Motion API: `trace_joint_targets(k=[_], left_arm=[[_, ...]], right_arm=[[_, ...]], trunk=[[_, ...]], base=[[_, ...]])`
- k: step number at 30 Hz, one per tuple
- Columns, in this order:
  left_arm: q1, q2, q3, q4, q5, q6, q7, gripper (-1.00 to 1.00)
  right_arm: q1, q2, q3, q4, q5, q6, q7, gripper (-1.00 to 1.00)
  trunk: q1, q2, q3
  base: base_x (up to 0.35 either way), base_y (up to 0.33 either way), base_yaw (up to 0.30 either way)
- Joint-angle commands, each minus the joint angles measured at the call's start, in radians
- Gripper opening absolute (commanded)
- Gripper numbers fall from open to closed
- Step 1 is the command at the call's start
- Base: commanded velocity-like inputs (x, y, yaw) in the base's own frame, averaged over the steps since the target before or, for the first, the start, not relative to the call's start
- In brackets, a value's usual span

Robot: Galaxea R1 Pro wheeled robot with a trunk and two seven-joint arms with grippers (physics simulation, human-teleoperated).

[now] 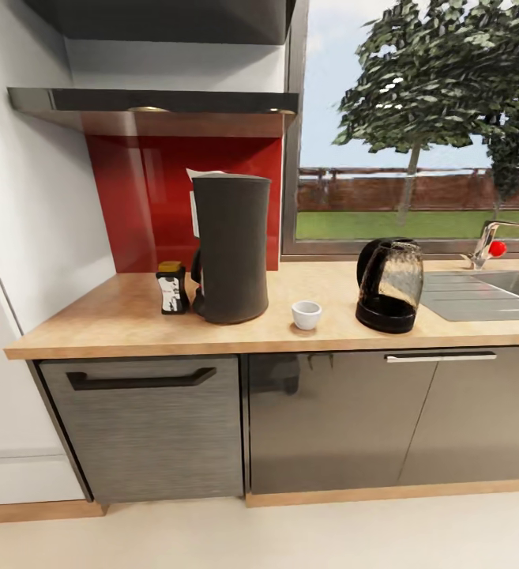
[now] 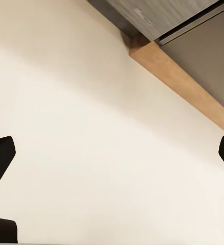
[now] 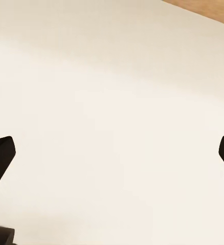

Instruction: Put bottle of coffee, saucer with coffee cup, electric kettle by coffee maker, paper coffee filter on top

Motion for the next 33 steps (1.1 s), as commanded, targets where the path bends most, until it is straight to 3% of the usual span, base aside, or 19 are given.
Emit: trace_joint_targets(k=[1,15,33], left_arm=[[-0.001,0.000,0.006,0.001,-0.006,-0.006,-0.002,1.00],[-0.001,0.000,0.006,0.002,-0.006,-0.006,-0.002,1.00],[-0.001,0.000,0.006,0.001,-0.006,-0.006,-0.002,1.00]], right_arm=[[-0.001,-0.001,0.007,-0.003,-0.011,-0.003,0.000,1.00],[-0.001,-0.001,0.007,-0.003,-0.011,-0.003,0.000,1.00],[-0.001,0.000,0.007,-0.003,-0.010,-0.003,0.000,1.00]], trunk=[[0.000,0.000,-0.001],[0.000,0.000,-0.001],[0.000,0.000,-0.001]], base=[[0.000,-0.026,0.000],[0.000,-0.047,-0.013],[0.060,-0.280,0.000]])
